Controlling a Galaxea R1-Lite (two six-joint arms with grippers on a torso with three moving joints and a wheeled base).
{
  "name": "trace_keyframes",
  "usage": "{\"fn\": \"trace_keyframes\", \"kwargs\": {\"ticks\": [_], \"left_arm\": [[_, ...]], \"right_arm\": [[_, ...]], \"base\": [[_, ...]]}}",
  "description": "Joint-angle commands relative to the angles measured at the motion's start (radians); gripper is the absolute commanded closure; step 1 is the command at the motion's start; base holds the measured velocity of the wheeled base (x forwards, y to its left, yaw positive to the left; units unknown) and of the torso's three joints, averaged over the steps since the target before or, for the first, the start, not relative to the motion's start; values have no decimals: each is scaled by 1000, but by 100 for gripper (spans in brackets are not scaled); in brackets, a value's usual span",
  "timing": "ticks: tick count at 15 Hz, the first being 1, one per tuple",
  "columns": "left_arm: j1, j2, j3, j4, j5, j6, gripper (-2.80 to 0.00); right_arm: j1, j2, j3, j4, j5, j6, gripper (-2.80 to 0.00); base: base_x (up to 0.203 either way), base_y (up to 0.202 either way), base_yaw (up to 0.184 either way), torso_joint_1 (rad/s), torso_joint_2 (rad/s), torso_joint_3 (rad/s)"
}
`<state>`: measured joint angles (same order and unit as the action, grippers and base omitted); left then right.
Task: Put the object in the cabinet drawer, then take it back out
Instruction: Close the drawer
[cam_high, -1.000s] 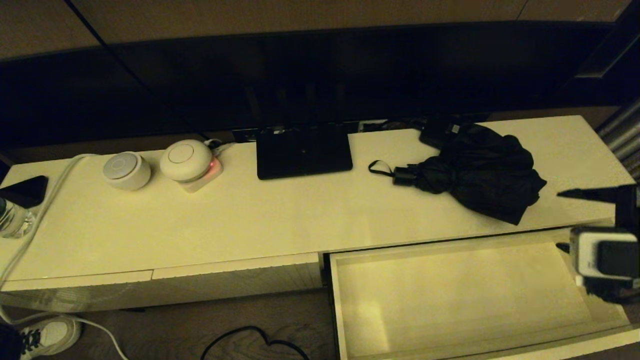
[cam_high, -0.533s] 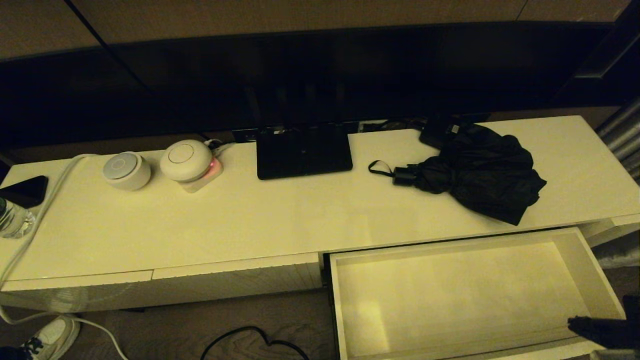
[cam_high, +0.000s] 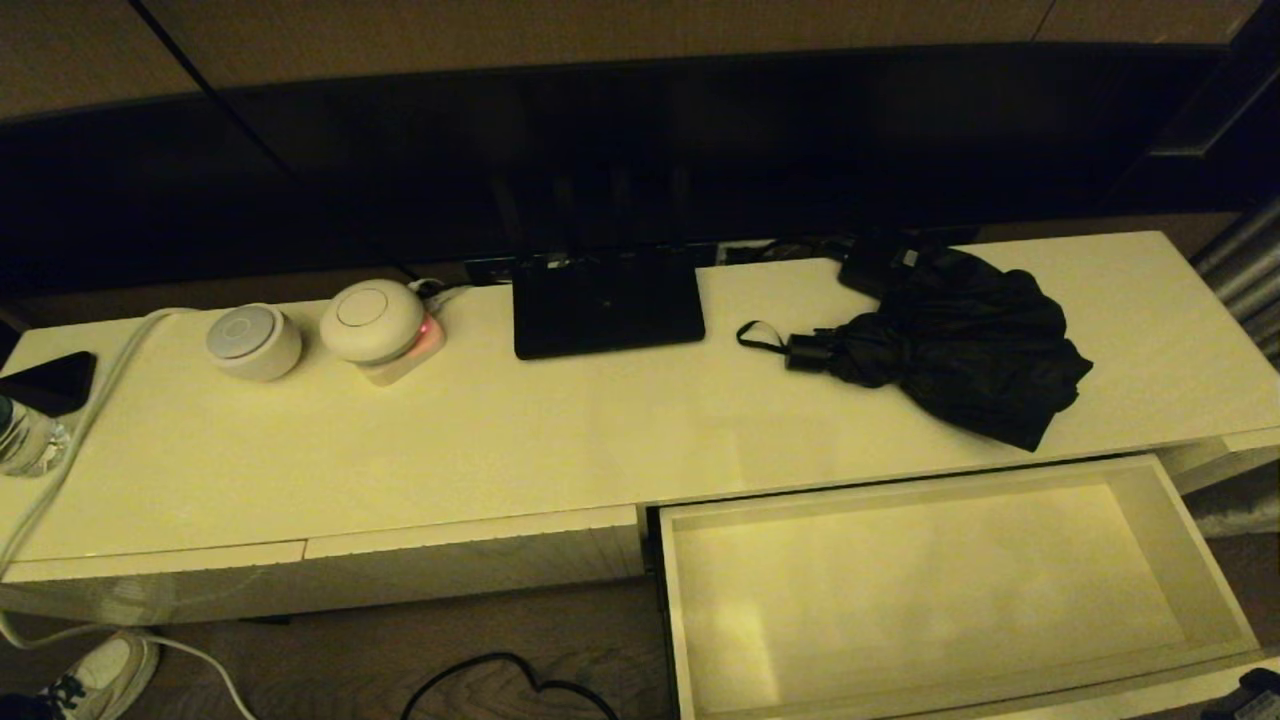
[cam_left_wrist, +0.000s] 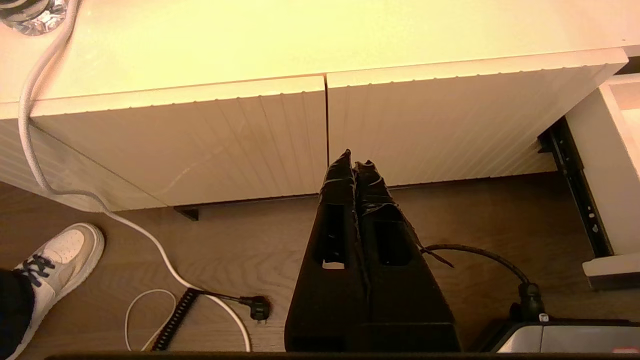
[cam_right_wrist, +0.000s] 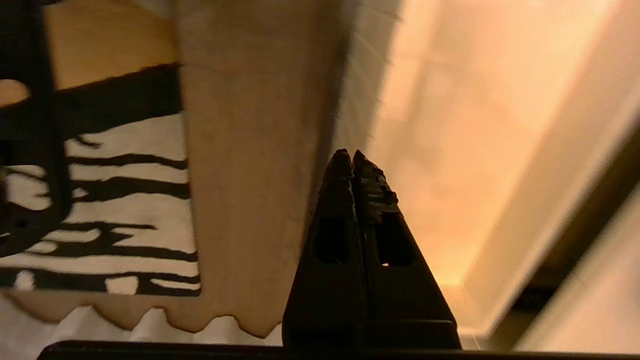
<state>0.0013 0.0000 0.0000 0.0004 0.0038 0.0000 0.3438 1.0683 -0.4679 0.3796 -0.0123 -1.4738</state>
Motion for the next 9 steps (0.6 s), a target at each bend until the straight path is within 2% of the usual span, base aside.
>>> {"fn": "trace_keyframes", "kwargs": {"ticks": [1,5,9], "left_arm": [[0,0,3,0,1,0,0],[0,0,3,0,0,0,0],[0,0,3,0,1,0,0]], "right_arm": [[26,93,13,4,0,-9,0],[32,230,-5,-37,0,2,0],[55,377,-3,-196,-9,53,0]], "base": [[0,0,0,0,0,0],[0,0,0,0,0,0],[0,0,0,0,0,0]]}}
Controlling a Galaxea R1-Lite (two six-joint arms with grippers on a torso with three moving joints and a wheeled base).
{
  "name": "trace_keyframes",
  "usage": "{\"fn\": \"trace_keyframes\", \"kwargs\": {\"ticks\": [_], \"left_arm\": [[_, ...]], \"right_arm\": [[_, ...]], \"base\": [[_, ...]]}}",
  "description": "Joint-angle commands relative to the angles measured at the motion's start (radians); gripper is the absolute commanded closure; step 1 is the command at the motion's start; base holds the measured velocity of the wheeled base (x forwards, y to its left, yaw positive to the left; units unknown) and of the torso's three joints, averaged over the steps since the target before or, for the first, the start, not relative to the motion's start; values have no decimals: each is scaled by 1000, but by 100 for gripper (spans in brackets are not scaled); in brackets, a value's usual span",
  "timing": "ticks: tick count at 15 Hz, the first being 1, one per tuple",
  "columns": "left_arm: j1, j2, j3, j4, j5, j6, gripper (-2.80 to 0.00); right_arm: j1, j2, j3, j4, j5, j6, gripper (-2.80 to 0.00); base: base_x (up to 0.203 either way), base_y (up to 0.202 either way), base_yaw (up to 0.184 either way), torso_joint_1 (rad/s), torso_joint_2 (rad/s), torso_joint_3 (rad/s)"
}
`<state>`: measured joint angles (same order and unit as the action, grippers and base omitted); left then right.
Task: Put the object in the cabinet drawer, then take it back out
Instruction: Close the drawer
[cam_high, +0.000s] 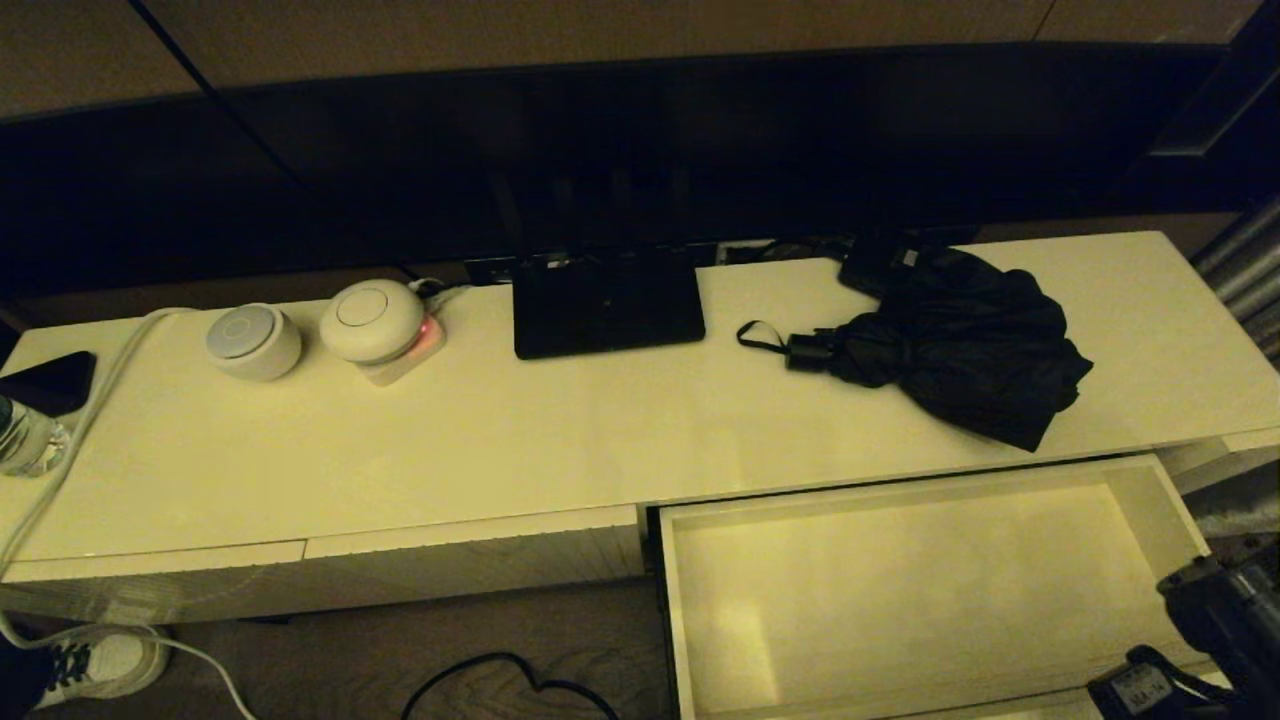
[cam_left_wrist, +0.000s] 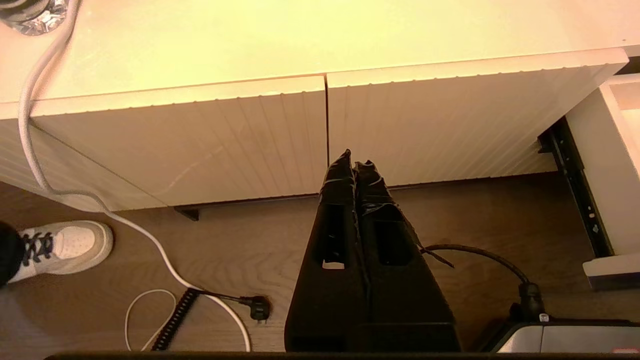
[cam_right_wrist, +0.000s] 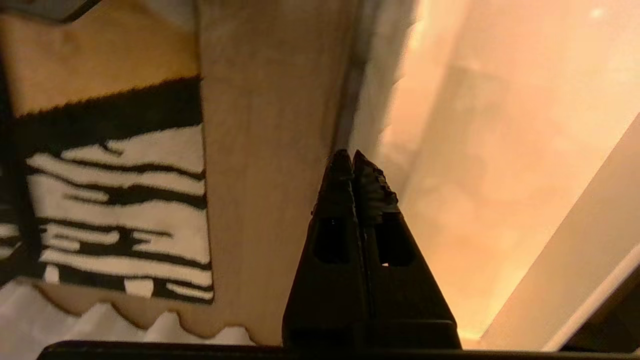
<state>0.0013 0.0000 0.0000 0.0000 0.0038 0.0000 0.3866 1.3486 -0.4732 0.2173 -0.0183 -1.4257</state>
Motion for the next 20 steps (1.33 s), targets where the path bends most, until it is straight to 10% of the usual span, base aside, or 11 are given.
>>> {"fn": "trace_keyframes", "kwargs": {"ticks": [1,20], "left_arm": [[0,0,3,0,1,0,0],[0,0,3,0,1,0,0]], "right_arm": [[22,125,4,-58,-5,25,0],[43,268,57,-297,-50,39,0]], "base": [[0,0,0,0,0,0],[0,0,0,0,0,0]]}}
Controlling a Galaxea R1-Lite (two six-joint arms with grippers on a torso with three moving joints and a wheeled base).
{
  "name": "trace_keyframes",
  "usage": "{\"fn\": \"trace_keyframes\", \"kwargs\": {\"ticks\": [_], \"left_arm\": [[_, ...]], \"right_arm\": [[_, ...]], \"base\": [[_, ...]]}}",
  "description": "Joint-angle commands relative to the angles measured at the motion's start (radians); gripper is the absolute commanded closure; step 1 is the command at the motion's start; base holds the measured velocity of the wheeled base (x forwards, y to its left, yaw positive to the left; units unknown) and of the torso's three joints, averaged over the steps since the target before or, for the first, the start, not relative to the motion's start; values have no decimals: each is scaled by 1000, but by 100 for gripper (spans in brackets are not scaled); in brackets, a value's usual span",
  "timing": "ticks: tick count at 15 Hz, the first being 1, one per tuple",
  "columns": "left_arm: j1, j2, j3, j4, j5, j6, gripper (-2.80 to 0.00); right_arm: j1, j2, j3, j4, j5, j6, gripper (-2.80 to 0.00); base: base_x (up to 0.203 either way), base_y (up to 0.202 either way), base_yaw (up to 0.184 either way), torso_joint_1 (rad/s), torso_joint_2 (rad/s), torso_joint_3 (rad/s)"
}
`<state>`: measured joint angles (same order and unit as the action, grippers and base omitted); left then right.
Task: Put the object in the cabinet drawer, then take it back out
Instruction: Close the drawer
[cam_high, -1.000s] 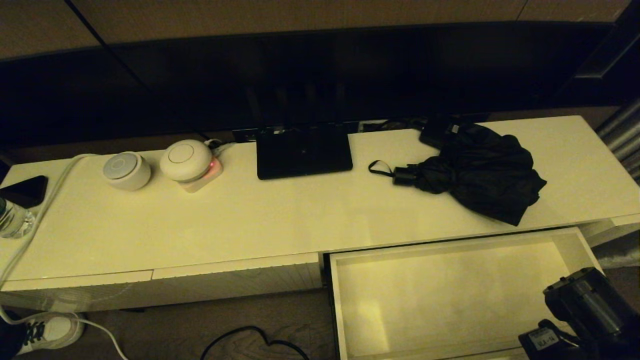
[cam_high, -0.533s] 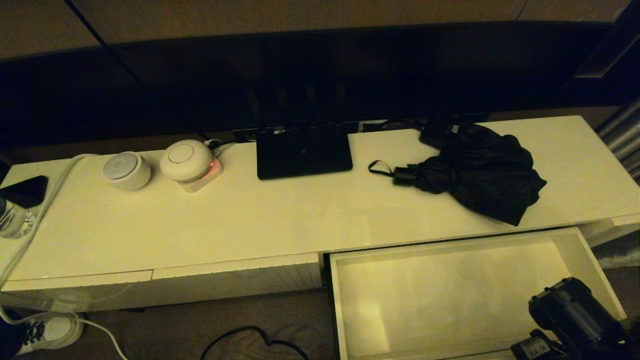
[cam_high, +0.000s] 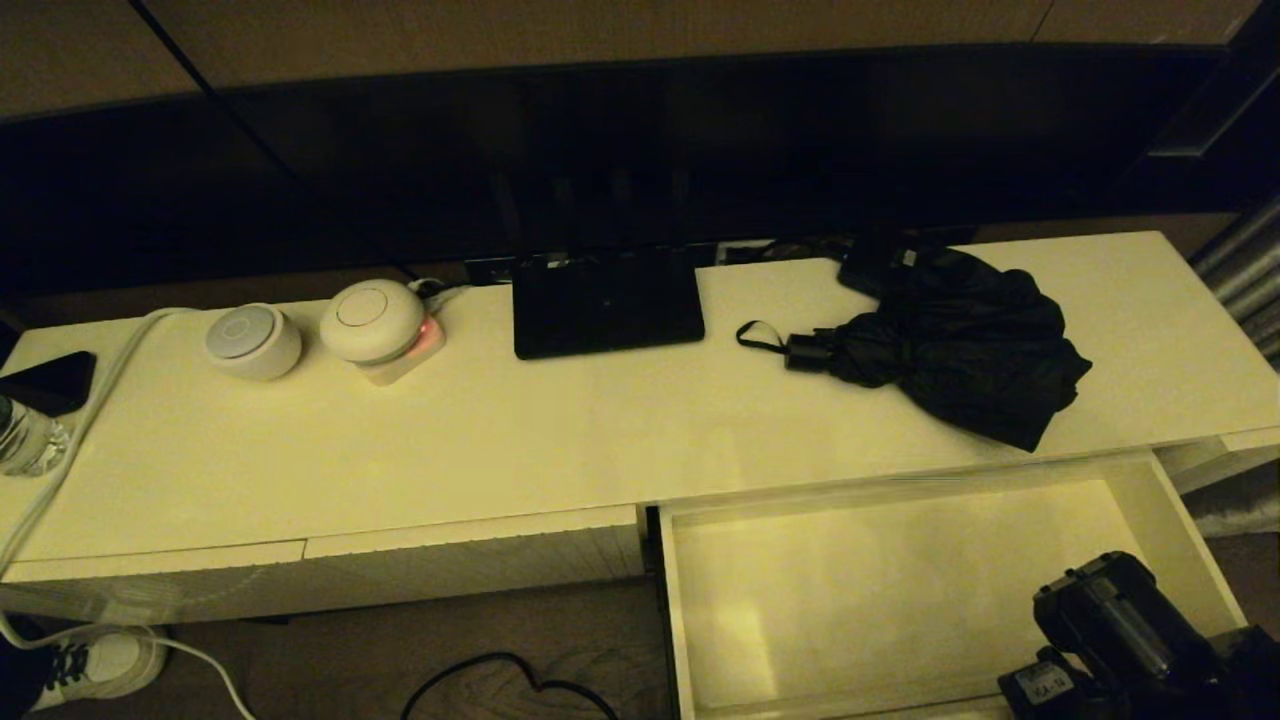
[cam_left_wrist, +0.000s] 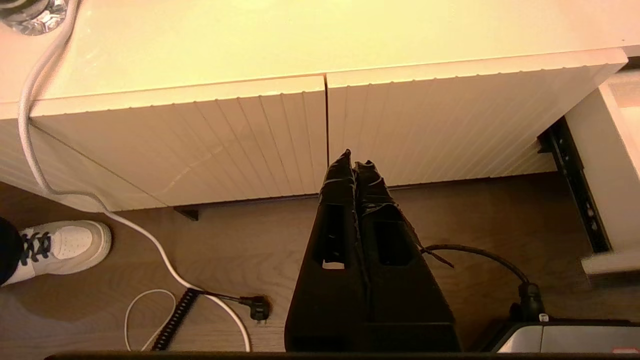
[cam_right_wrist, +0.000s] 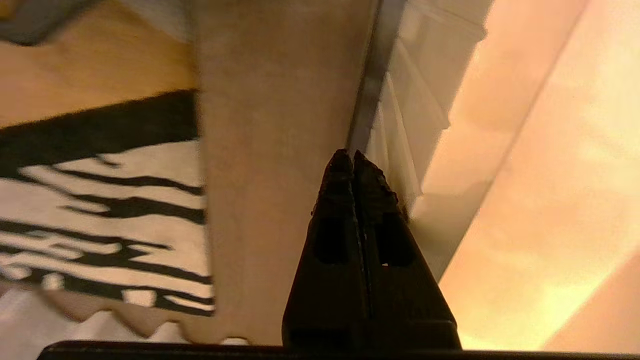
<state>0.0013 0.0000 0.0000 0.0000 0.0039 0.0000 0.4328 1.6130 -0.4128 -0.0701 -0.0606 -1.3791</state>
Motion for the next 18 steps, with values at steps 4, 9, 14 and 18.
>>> {"fn": "trace_keyframes", "kwargs": {"ticks": [4,9,14,18], "left_arm": [[0,0,3,0,1,0,0],[0,0,3,0,0,0,0],[0,0,3,0,1,0,0],[0,0,3,0,1,0,0]], "right_arm": [[-13,-15,-15,-72,-18,-8,0],[-43,-22,-35,-182,-19,-8,0],[-49,-30,-103,-183,-72,-8,0],[-49,-8,-136,-223,-96,-8,0]], "base": [[0,0,0,0,0,0],[0,0,0,0,0,0],[0,0,0,0,0,0],[0,0,0,0,0,0]]}}
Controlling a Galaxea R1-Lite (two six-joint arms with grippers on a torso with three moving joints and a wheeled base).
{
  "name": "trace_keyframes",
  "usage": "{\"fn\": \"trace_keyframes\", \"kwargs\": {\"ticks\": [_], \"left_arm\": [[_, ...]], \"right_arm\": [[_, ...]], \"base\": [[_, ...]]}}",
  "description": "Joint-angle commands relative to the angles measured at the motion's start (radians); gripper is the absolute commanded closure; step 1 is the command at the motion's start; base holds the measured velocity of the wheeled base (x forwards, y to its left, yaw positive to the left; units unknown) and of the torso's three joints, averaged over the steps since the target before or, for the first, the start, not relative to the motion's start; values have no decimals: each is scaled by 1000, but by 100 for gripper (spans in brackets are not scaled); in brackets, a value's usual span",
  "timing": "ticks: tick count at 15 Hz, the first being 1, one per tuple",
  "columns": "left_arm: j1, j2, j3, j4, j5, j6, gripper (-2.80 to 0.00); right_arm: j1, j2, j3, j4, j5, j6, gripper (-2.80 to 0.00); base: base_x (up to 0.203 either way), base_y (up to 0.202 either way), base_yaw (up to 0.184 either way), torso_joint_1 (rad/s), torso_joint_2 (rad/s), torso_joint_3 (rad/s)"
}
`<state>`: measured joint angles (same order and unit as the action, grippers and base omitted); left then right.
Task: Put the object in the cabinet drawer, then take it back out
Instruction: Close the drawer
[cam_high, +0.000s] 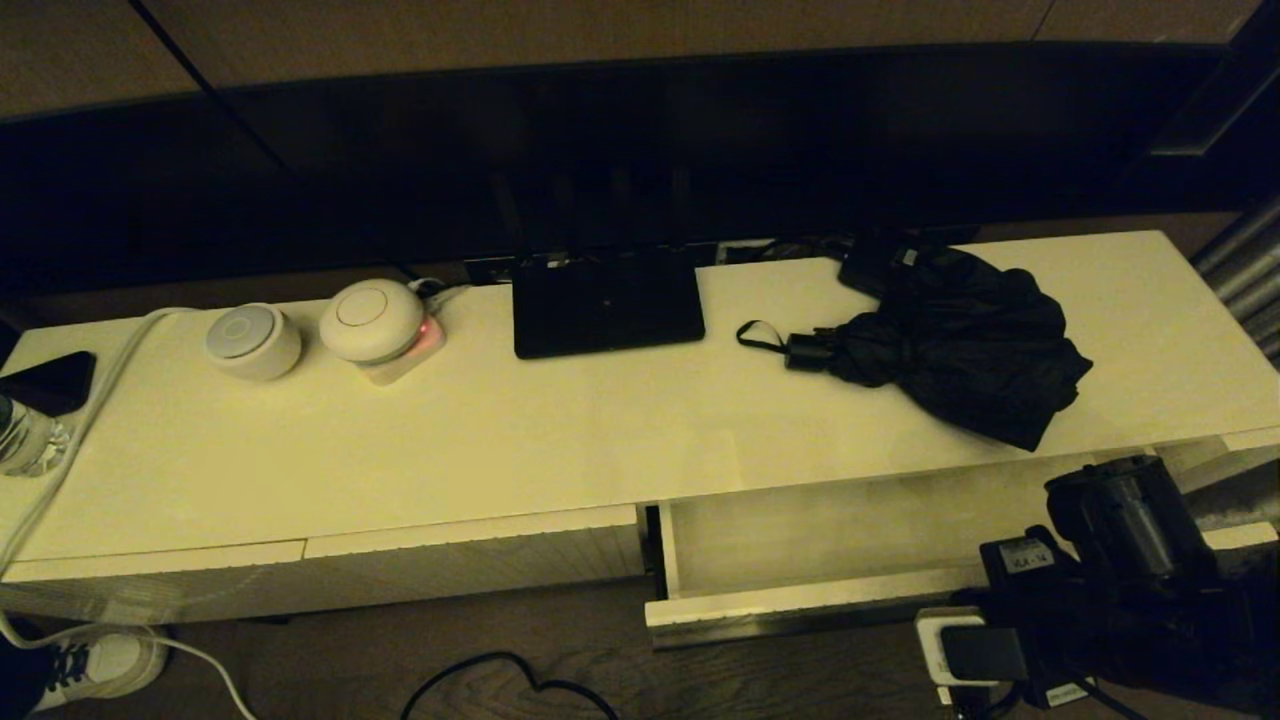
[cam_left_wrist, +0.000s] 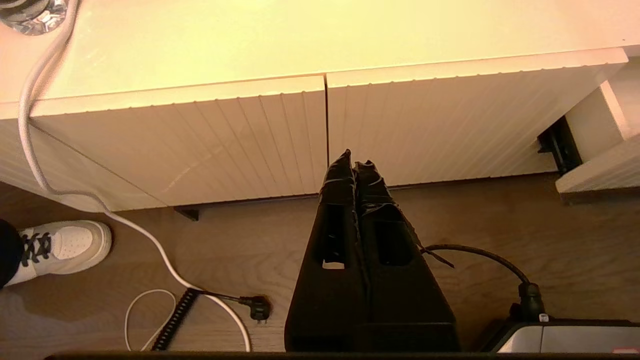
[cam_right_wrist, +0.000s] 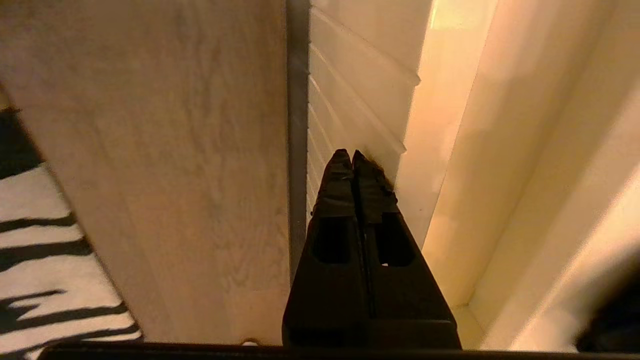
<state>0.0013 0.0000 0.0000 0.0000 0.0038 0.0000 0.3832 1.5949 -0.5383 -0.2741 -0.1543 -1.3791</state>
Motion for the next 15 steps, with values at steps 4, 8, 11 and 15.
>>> {"fn": "trace_keyframes", "kwargs": {"ticks": [4,8,11,15], "left_arm": [[0,0,3,0,1,0,0],[0,0,3,0,1,0,0],[0,0,3,0,1,0,0],[0,0,3,0,1,0,0]], "right_arm": [[0,61,-2,-121,-16,-8,0],[0,113,-20,-245,-16,-9,0],[0,145,-40,-270,-18,-8,0],[-4,166,-60,-330,-16,-9,0]], "base": [[0,0,0,0,0,0],[0,0,0,0,0,0],[0,0,0,0,0,0],[0,0,0,0,0,0]]}}
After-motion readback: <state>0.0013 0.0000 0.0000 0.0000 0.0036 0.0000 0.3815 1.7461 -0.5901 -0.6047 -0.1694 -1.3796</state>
